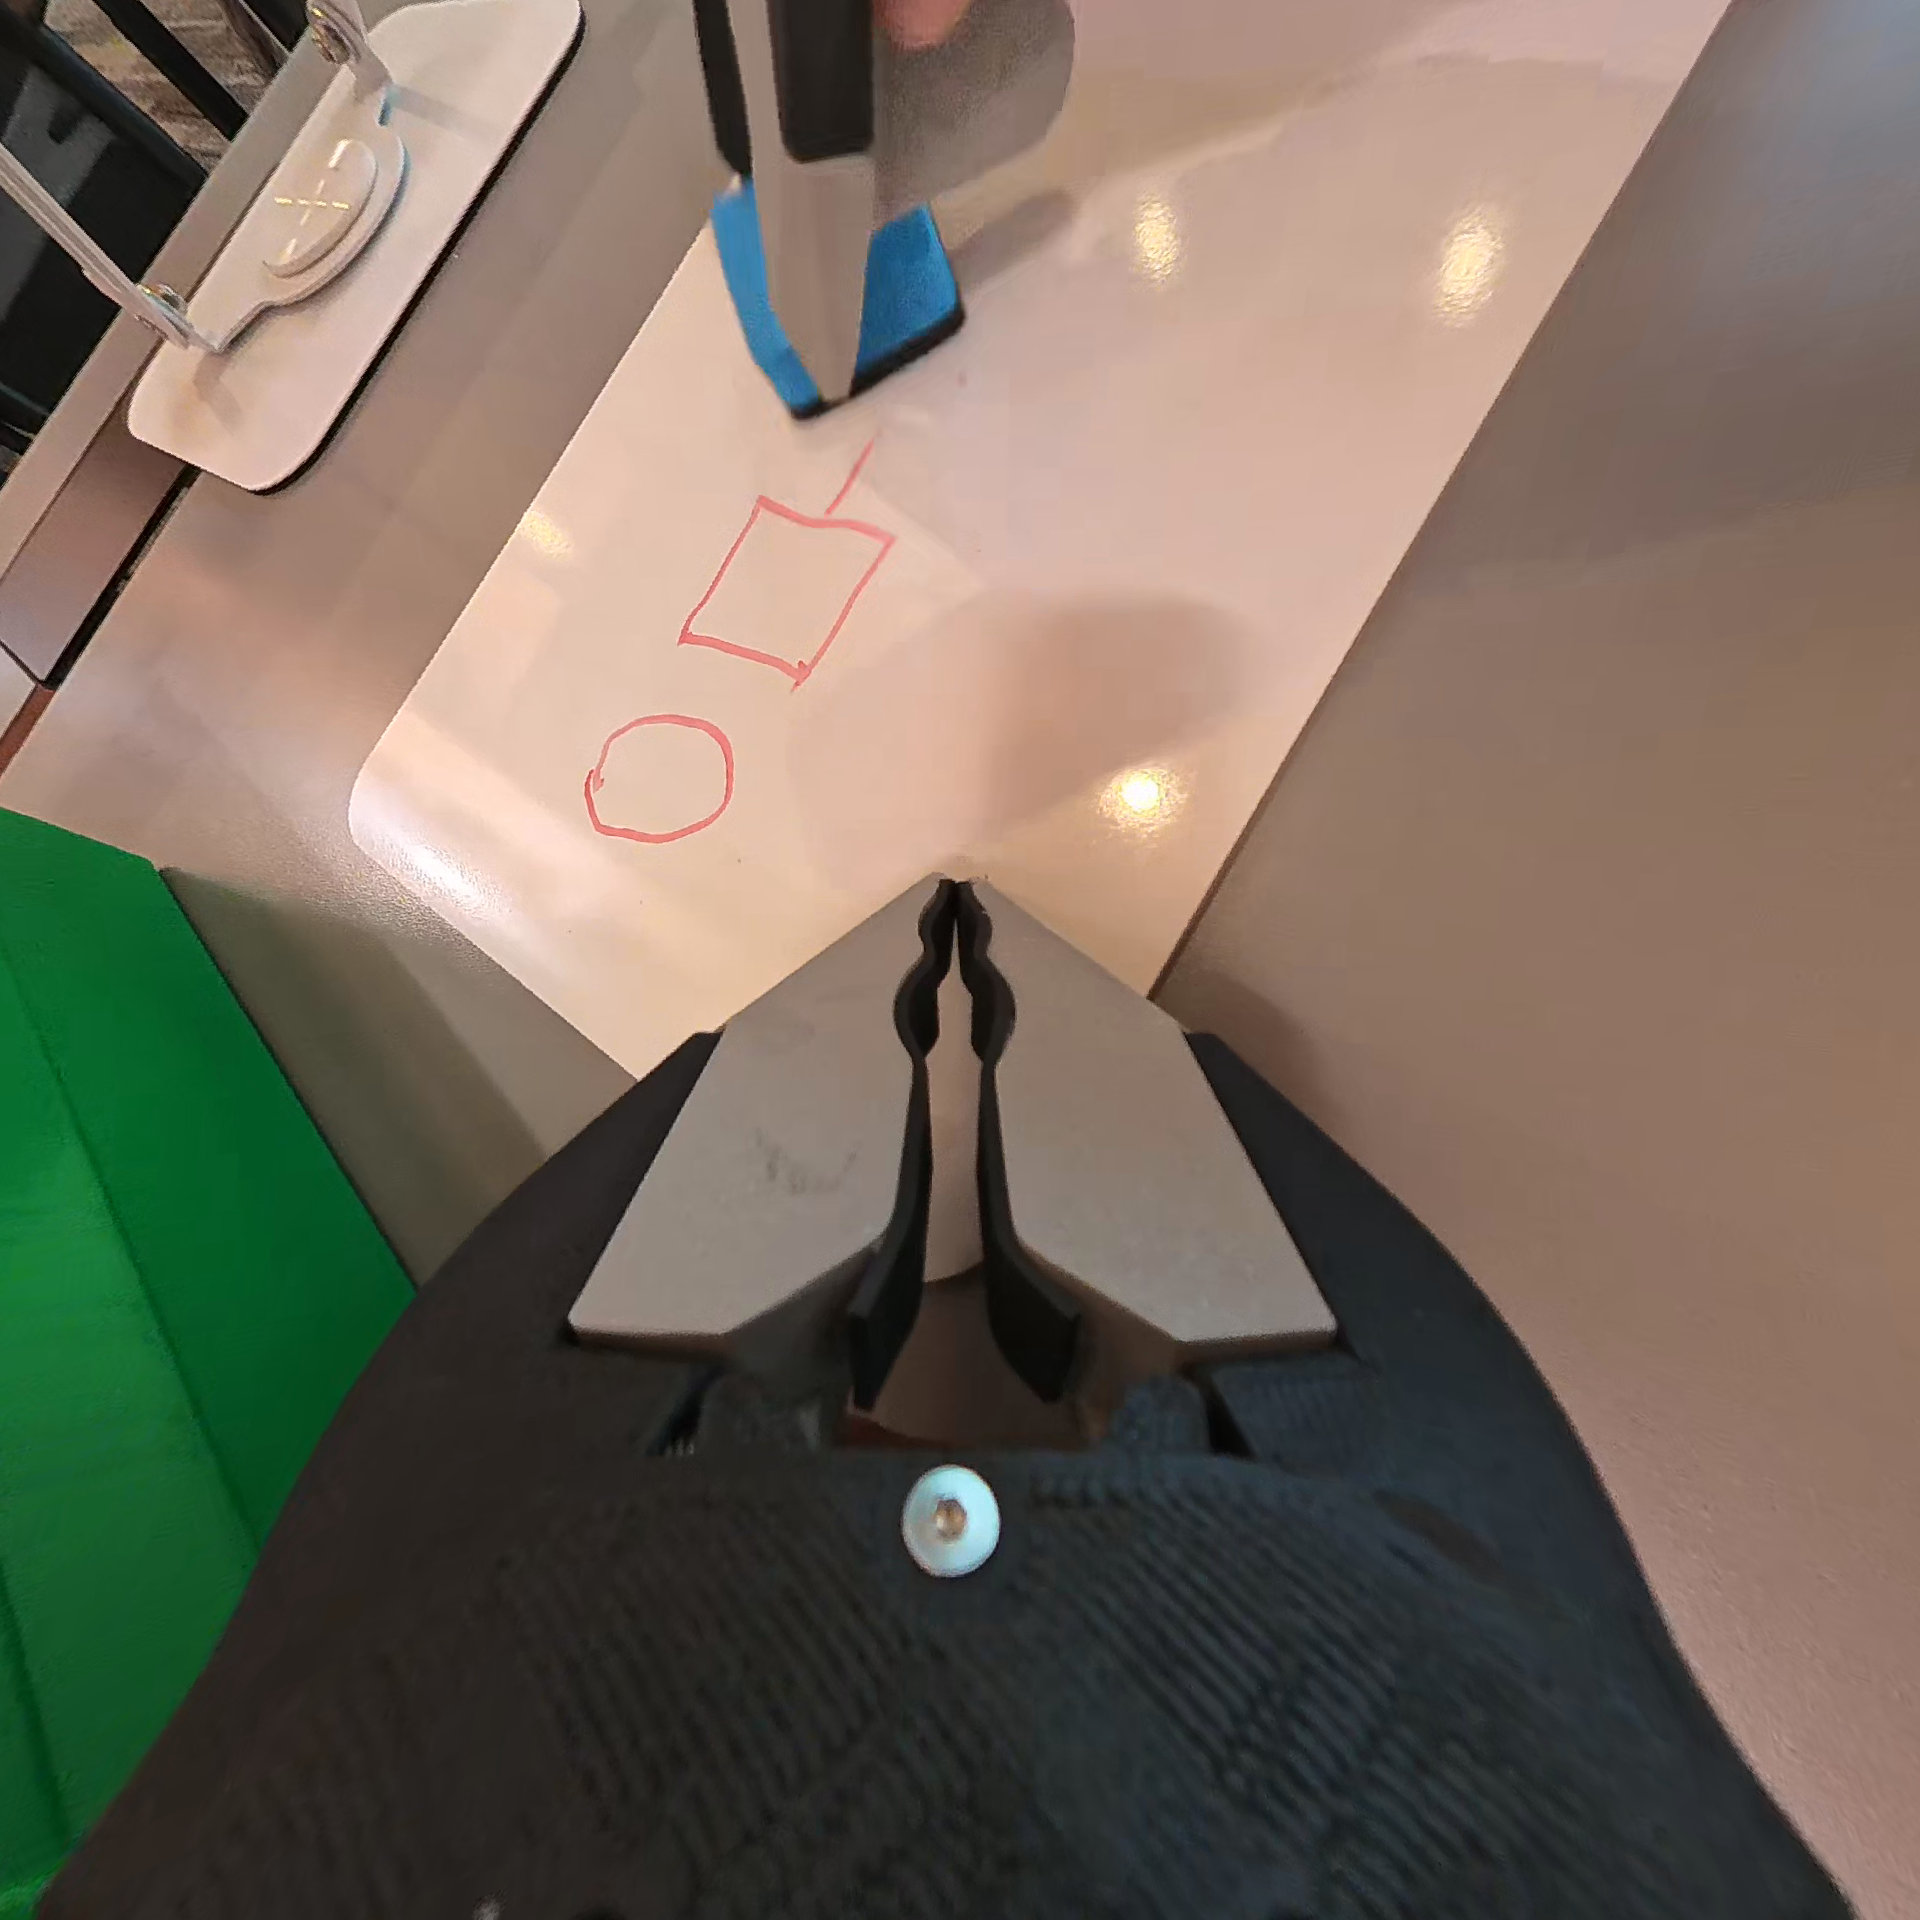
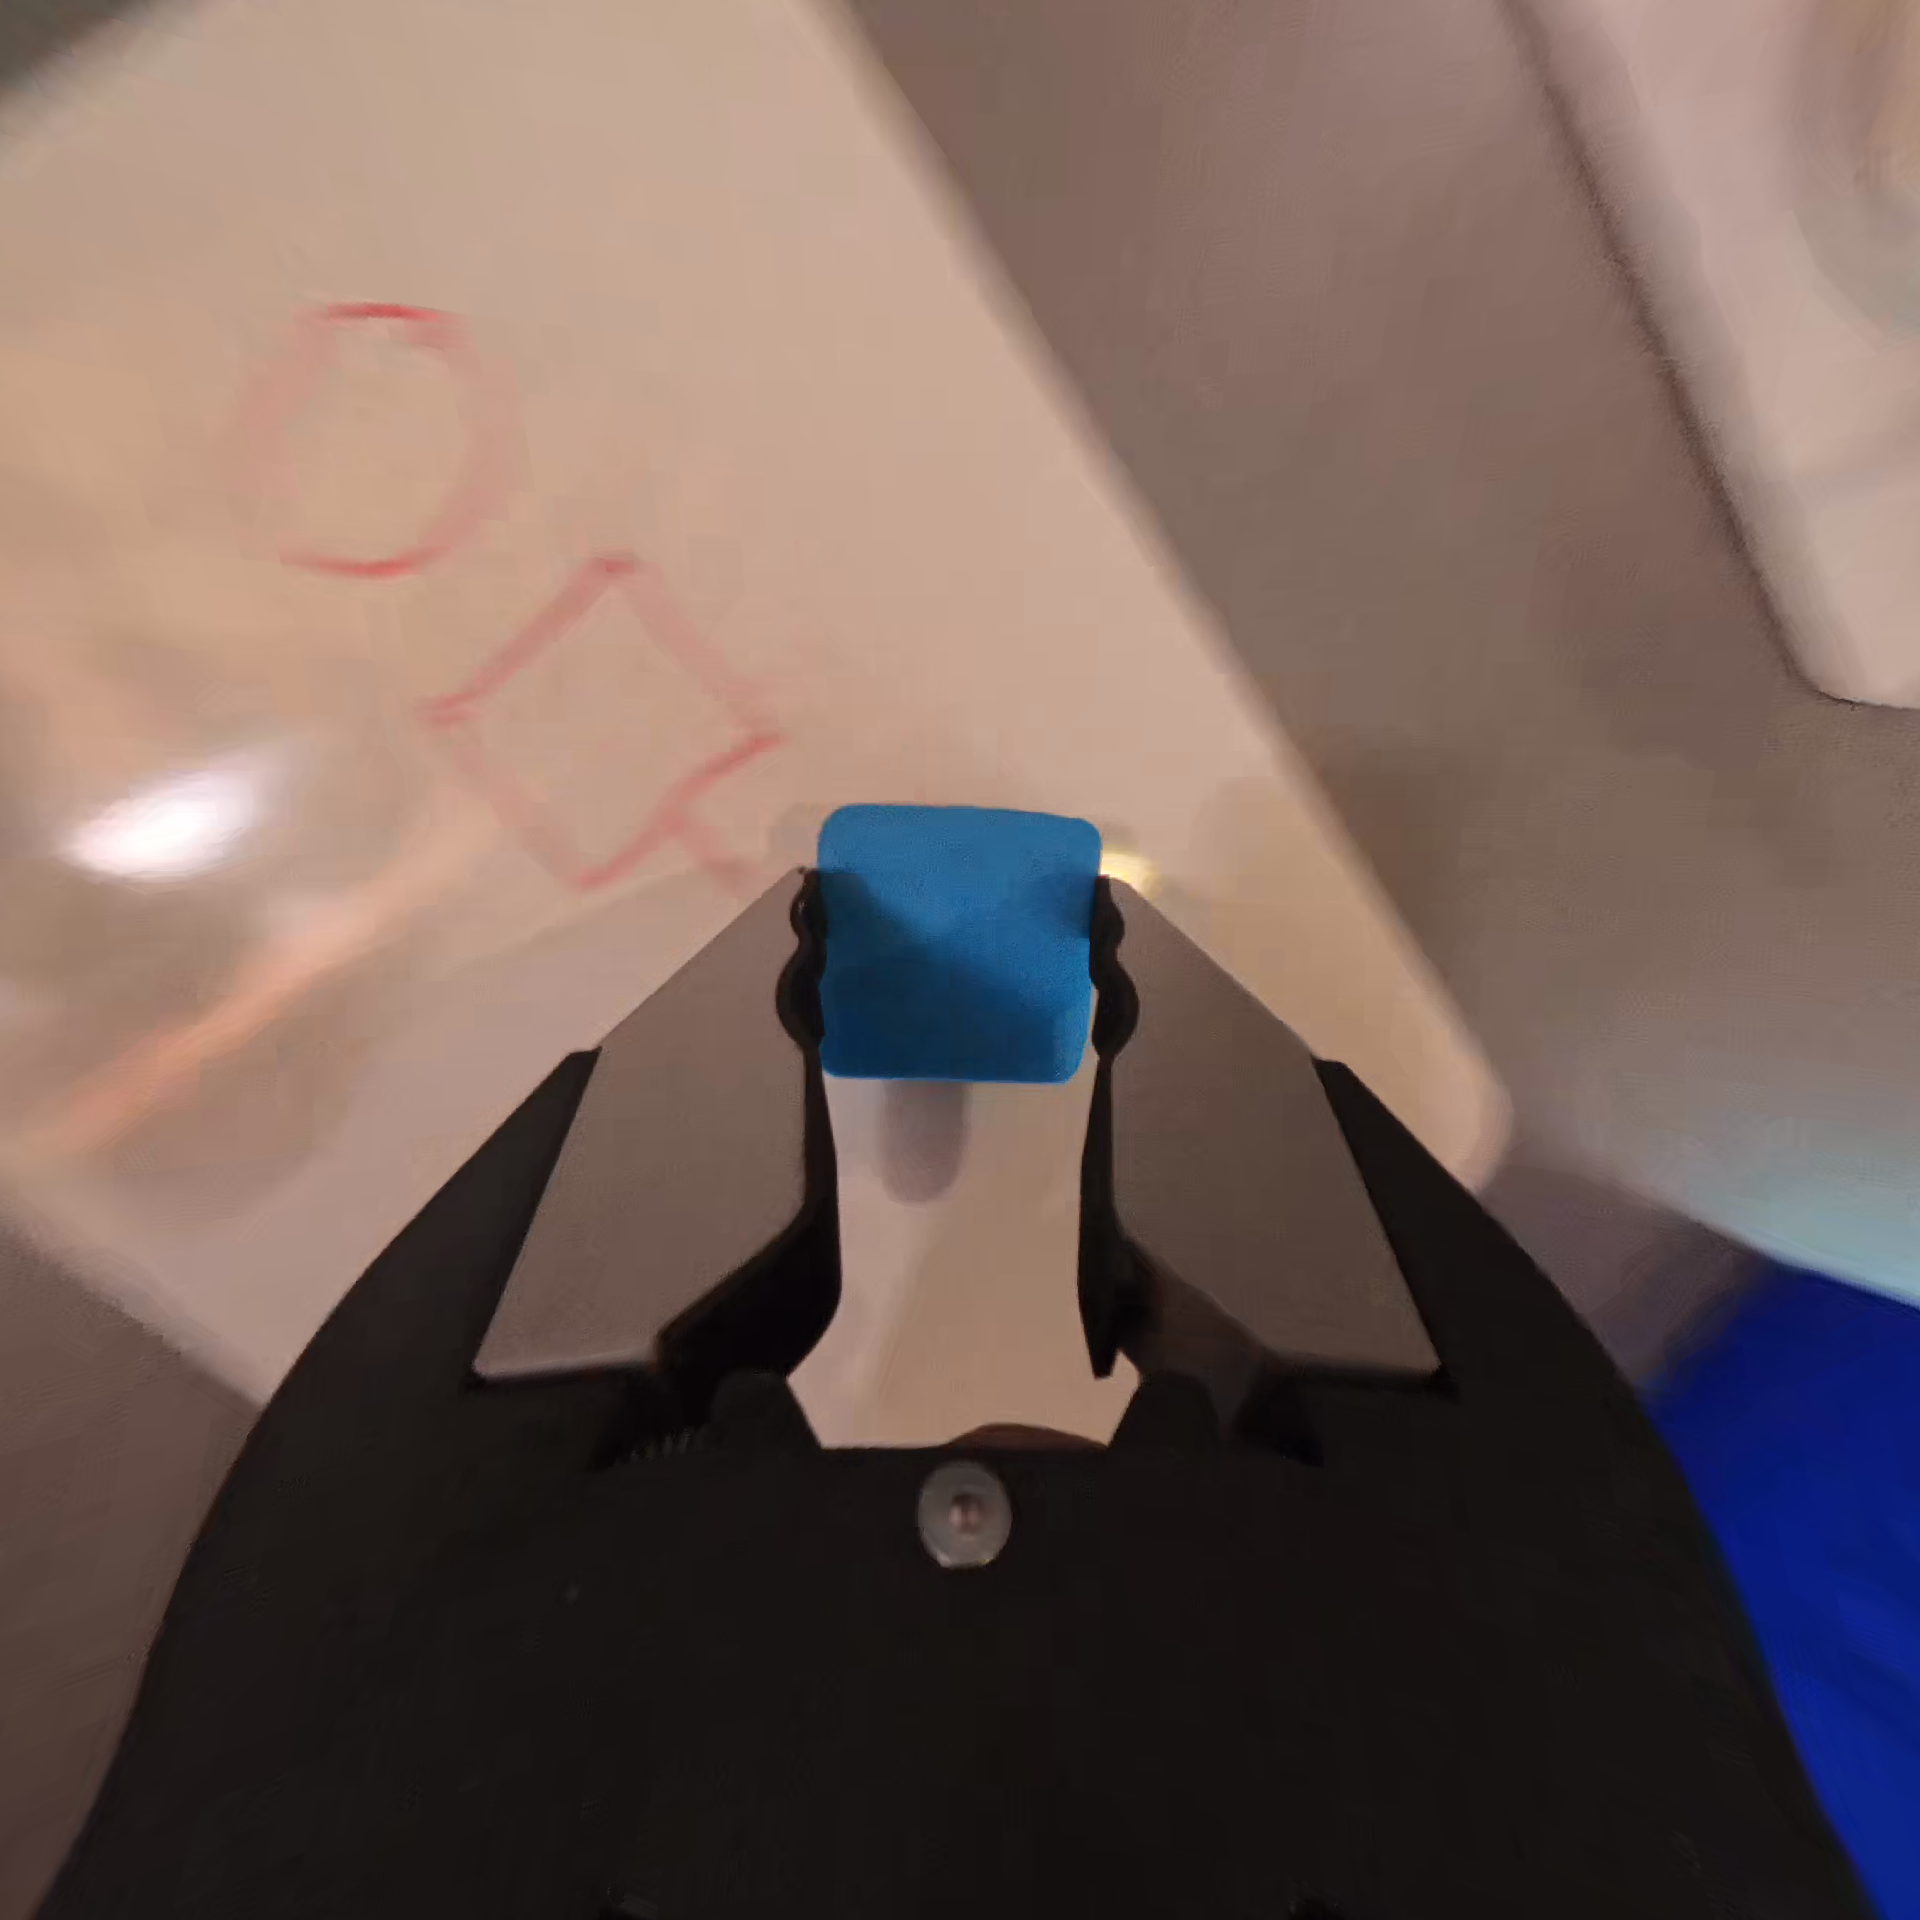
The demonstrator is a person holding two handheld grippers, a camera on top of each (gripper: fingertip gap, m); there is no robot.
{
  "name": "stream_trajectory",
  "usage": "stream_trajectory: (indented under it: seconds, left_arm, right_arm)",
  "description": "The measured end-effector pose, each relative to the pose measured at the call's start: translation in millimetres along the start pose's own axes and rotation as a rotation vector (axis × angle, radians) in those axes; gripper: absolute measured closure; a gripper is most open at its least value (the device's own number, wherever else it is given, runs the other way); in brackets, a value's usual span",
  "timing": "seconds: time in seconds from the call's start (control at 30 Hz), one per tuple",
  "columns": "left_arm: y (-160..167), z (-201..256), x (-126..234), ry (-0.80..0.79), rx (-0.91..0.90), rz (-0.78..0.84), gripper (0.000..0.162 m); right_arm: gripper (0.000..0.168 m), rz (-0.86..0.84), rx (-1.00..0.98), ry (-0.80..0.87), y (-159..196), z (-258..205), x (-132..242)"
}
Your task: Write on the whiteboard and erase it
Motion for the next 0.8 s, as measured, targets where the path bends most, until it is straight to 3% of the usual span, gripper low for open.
stream_trajectory:
  seconds: [0.03, 0.1, 0.13, 0.17, 0.2, 0.23, 0.27, 0.33, 0.37, 0.4, 0.43, 0.5, 0.53, 0.6, 0.7, 0.8]
  left_arm:
    - [0.0, 0.0, 0.1, 0.000, 0.000, 0.000, 0.162]
    - [0.1, 0.3, 0.2, -0.003, -0.003, 0.001, 0.162]
    - [0.1, 0.4, 0.3, -0.004, -0.005, 0.001, 0.162]
    - [0.2, 0.4, 0.1, -0.004, -0.005, 0.000, 0.162]
    - [0.2, 0.2, 0.3, -0.003, -0.003, 0.001, 0.162]
    - [0.2, 0.1, 0.4, -0.002, -0.002, 0.000, 0.162]
    - [0.2, 0.2, 0.3, -0.002, -0.002, 0.001, 0.162]
    - [0.2, 0.2, 0.2, -0.002, -0.003, 0.001, 0.162]
    - [0.2, 0.3, 0.3, -0.003, -0.003, 0.001, 0.162]
    - [0.2, 0.2, 0.4, -0.004, -0.004, 0.001, 0.162]
    - [0.3, 0.4, 0.4, -0.006, -0.005, 0.001, 0.162]
    - [0.4, 0.6, 0.6, -0.009, -0.008, 0.001, 0.162]
    - [0.4, 0.6, 0.6, -0.009, -0.008, 0.001, 0.162]
    - [0.4, 0.3, 0.7, -0.005, -0.004, 0.000, 0.162]
    - [0.4, -0.3, 0.4, 0.003, 0.003, 0.000, 0.162]
    - [0.4, 0.6, 0.7, -0.007, -0.010, 0.002, 0.162]
  right_arm:
    - [0.119, -0.006, 0.000, -0.009, 0.3, -0.7, 0.0]
    - [0.119, 0.104, -0.028, -0.406, -6.2, -32.3, -0.8]
    - [0.120, 0.078, -0.047, -0.277, -4.3, -20.1, -0.9]
    - [0.119, -0.009, -0.018, -0.028, 2.3, -0.2, 0.1]
    - [0.119, -0.013, 0.000, -0.009, 2.0, 0.1, 0.7]
    - [0.119, 0.026, 0.025, -0.178, -2.0, -15.6, -1.5]
    - [0.119, 0.037, 0.032, -0.233, -4.2, -22.5, -1.1]
    - [0.119, -0.100, 0.056, 0.045, -5.1, -1.6, 1.8]
    - [0.119, -0.099, 0.072, 0.001, -9.3, -5.5, -0.5]
    - [0.119, -0.046, 0.063, -0.222, -14.7, -22.4, -4.1]
    - [0.119, -0.011, 0.030, -0.288, -17.4, -24.7, -4.1]
    - [0.120, -0.090, 0.008, -0.003, -10.7, 5.2, -1.9]
    - [0.119, -0.081, 0.008, -0.052, -9.3, 1.9, -1.5]
    - [0.119, -0.009, 0.068, -0.333, -8.6, -28.9, 0.8]
    - [0.119, -0.096, 0.012, -0.015, -3.3, 5.0, 1.5]
    - [0.119, -0.006, 0.096, -0.268, -17.8, -26.3, -4.9]
Point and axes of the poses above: each gripper's, where its closed fingertips meet, x back along the fingers, y out of its underside, z = x × y across the jaws, the point moved 8 cm from there along x, back along the fingers, and after that the axes turned 10 degrees about -y, right-handed, at the moved point
